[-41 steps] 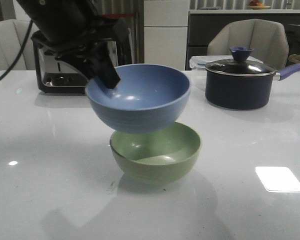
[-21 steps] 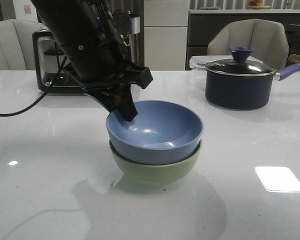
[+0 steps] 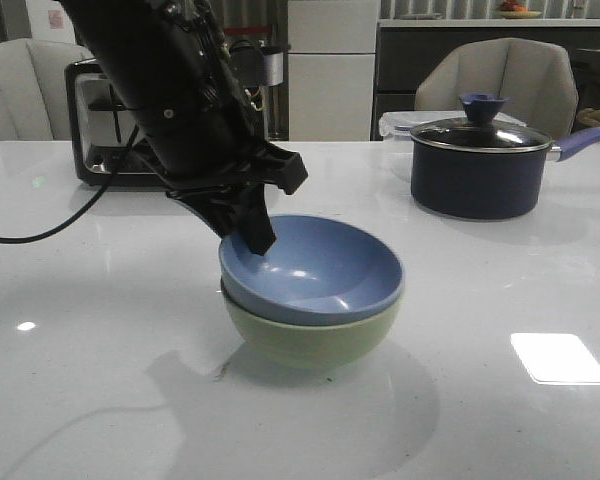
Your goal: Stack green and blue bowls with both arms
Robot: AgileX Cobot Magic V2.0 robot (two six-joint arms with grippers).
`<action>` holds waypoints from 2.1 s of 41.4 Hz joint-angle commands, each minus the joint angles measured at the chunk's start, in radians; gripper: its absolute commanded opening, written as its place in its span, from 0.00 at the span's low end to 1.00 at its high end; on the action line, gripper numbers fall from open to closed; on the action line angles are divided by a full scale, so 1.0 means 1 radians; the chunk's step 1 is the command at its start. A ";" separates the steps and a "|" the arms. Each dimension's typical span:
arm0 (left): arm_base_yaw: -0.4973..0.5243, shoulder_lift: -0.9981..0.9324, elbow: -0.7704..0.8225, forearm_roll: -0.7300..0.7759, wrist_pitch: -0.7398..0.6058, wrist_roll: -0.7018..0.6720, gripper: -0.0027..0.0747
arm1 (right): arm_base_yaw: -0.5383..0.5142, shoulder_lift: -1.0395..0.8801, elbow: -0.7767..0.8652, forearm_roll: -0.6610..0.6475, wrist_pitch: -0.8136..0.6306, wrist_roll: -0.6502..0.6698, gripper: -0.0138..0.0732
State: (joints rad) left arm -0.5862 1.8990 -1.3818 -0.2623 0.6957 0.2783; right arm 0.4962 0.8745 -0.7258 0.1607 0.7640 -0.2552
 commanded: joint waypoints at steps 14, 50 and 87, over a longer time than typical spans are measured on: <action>-0.010 -0.263 -0.013 -0.007 0.008 -0.002 0.54 | -0.002 -0.012 -0.026 0.002 -0.053 -0.007 0.61; -0.031 -1.097 0.585 0.335 0.096 -0.319 0.54 | -0.013 -0.014 -0.026 -0.005 -0.073 -0.003 0.61; -0.031 -1.128 0.591 0.332 0.025 -0.319 0.16 | -0.061 -0.211 0.062 -0.005 -0.016 0.048 0.21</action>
State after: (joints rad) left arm -0.6110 0.7720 -0.7646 0.0683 0.7952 -0.0302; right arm 0.4399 0.6655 -0.6364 0.1510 0.7938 -0.2084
